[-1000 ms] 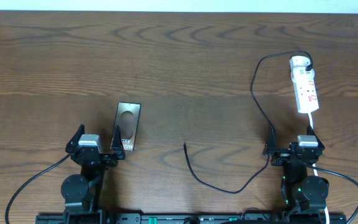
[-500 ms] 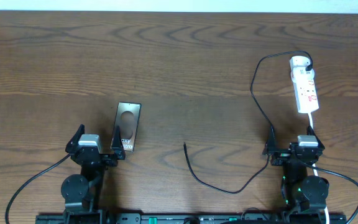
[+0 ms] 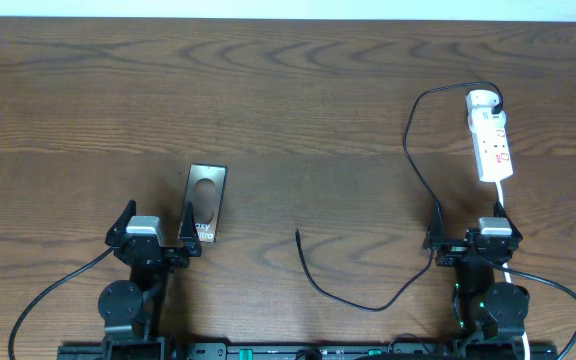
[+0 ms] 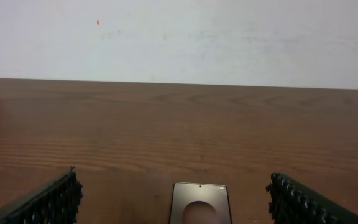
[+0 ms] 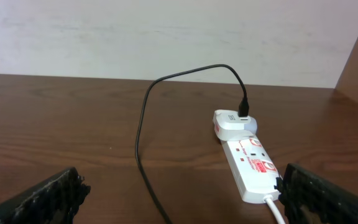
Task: Plug charger to phone and switch on socket
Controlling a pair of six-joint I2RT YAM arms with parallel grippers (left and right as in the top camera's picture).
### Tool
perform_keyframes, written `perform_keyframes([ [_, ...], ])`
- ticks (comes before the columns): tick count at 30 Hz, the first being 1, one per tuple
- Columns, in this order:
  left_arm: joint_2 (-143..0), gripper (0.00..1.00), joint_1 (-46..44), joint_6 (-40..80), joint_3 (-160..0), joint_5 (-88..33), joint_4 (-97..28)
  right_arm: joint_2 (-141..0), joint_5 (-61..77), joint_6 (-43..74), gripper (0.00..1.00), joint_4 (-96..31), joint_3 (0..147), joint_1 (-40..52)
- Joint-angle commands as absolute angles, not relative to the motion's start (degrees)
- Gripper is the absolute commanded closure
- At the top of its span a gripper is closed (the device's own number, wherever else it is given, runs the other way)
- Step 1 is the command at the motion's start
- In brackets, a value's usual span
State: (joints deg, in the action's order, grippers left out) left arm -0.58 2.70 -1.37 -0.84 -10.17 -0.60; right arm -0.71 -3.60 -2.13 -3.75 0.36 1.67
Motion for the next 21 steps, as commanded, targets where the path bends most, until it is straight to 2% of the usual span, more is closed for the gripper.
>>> perform_keyframes([
  [1,-0.2,0.07,2.9,-1.7,-0.2,-11.4,-3.2,-0.3,-3.2,-2.7,0.01,-4.1,0.3,1.3],
  [21,-0.2,0.07,2.9,0.0,-0.3,-11.6,-0.4,-0.3,-3.2,-2.7,0.01,-4.1,0.3,1.3],
])
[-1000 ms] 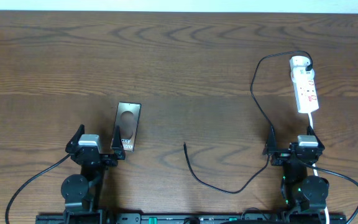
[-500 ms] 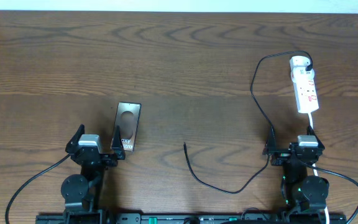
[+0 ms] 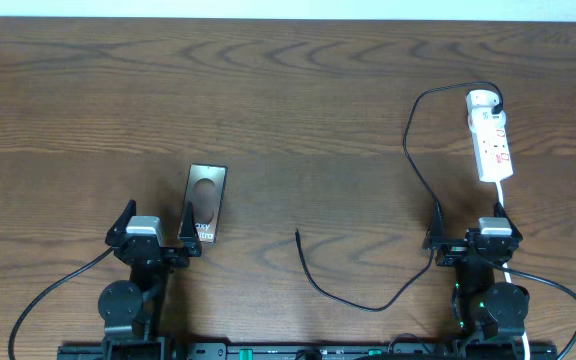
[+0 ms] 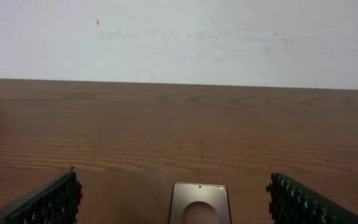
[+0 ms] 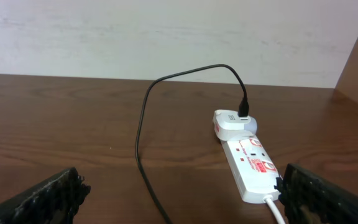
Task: Plug charger to phone and switch on socket
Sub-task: 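Move the left gripper over the silver Galaxy phone and lower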
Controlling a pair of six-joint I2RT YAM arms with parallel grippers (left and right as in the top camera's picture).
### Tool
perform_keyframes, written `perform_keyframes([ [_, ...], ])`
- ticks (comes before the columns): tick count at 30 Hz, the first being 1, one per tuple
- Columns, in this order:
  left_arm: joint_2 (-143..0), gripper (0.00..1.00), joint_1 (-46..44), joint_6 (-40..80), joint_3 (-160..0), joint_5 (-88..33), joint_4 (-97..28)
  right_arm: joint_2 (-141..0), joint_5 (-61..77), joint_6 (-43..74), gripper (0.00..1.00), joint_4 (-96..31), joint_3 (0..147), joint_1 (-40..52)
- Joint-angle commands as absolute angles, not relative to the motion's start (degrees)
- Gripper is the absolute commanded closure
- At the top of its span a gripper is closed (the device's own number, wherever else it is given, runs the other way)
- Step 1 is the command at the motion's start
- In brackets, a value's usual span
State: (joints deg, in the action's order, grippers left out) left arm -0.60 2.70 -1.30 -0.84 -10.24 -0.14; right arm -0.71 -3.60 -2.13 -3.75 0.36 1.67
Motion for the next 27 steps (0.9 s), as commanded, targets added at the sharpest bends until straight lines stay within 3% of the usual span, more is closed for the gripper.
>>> perform_keyframes([
  [1,-0.2,0.07,2.9,0.5,-0.3,-11.6,1.0,-0.3,-3.2,-2.7,0.01,-4.1,0.3,1.3],
  [7,-3.1,0.07,2.9,1.3,-8.3,-9.8,2.1,-0.3,-3.2,-2.7,0.01,-4.1,0.3,1.3],
  [14,-23.2,0.07,2.9,1.3,-29.3,-9.9,-3.6,-0.3,-3.2,-2.7,0.01,-4.1,0.3,1.3],
  [27,-69.5,0.07,2.9,1.3,-82.0,-9.9,-52.1,-0.3,-3.2,-2.7,0.01,-4.1,0.3,1.3],
])
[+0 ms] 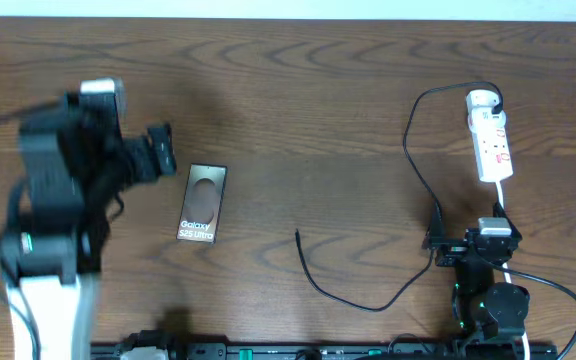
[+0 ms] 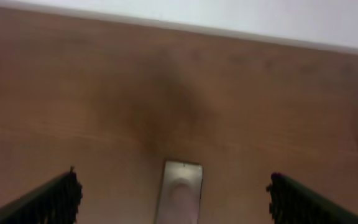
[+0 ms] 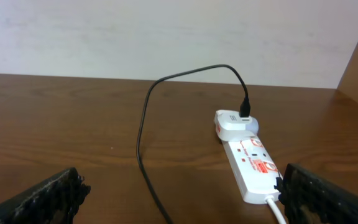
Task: Plug charger to phone and switch on socket
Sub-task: 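Move the left gripper over the silver Galaxy phone and lower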
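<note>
The phone (image 1: pixel 203 203) lies flat on the wooden table (image 1: pixel 298 90), its silver back up; it also shows blurred in the left wrist view as the phone (image 2: pixel 180 198). My left gripper (image 1: pixel 144 158) hangs open above the table, just up-left of the phone, and looks down on it as the left gripper (image 2: pixel 173 186). The black charger cable (image 1: pixel 413 170) runs from a white adapter (image 1: pixel 480 100) in the white power strip (image 1: pixel 492 142); its free end (image 1: pixel 298 235) lies right of the phone. My right gripper (image 1: pixel 468 226) rests open near the strip (image 3: pixel 253 168).
A white lead (image 1: pixel 543 285) leaves the strip toward the front edge beside the right arm's base. The left arm (image 1: pixel 53 230) stands raised over the table's left side. A white wall (image 3: pixel 166 31) runs behind the table.
My left arm has lifted from its rest at the front edge and now stands higher and further back-left, with its open gripper above the phone's upper left. Phone, cable and right arm are unchanged.
At both earlier moments the two arms rested at the front edge, grippers open, the phone just ahead of the left gripper and the strip ahead of the right. Now only the left arm has risen over the phone.
</note>
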Controlling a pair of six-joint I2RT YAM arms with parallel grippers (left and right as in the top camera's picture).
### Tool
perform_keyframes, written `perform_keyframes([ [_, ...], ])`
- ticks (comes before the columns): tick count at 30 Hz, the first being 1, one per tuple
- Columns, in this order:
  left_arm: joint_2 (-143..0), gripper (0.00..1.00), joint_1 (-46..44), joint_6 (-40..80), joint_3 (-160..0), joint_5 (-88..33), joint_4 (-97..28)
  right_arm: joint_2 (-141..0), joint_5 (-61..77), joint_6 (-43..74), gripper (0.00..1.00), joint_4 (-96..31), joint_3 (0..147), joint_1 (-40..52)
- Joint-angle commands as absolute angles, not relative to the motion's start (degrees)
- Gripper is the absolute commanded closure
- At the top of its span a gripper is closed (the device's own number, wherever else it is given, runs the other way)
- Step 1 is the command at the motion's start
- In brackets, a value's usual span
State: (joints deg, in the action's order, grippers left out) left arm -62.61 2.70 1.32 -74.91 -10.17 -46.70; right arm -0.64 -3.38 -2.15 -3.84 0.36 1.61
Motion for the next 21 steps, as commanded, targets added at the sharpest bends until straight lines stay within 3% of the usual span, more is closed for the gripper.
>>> perform_keyframes([
  [1,-71.9,0.07,2.9,1.3,-83.6,-9.9,-54.1,-0.3,-3.2,-2.7,0.01,-4.1,0.3,1.3],
  [19,-91.8,0.07,2.8,1.3,-84.3,-10.1,-64.1,-0.3,-3.2,-2.7,0.01,-4.1,0.3,1.3],
  [20,-92.3,0.18,2.8,1.3,-84.2,-10.0,-64.5,-0.3,-3.2,-2.7,0.01,-4.1,0.3,1.3],
  [21,-92.7,0.44,2.8,1.1,-84.2,-10.1,-64.6,-0.3,-3.2,-2.7,0.01,-4.1,0.3,1.3],
])
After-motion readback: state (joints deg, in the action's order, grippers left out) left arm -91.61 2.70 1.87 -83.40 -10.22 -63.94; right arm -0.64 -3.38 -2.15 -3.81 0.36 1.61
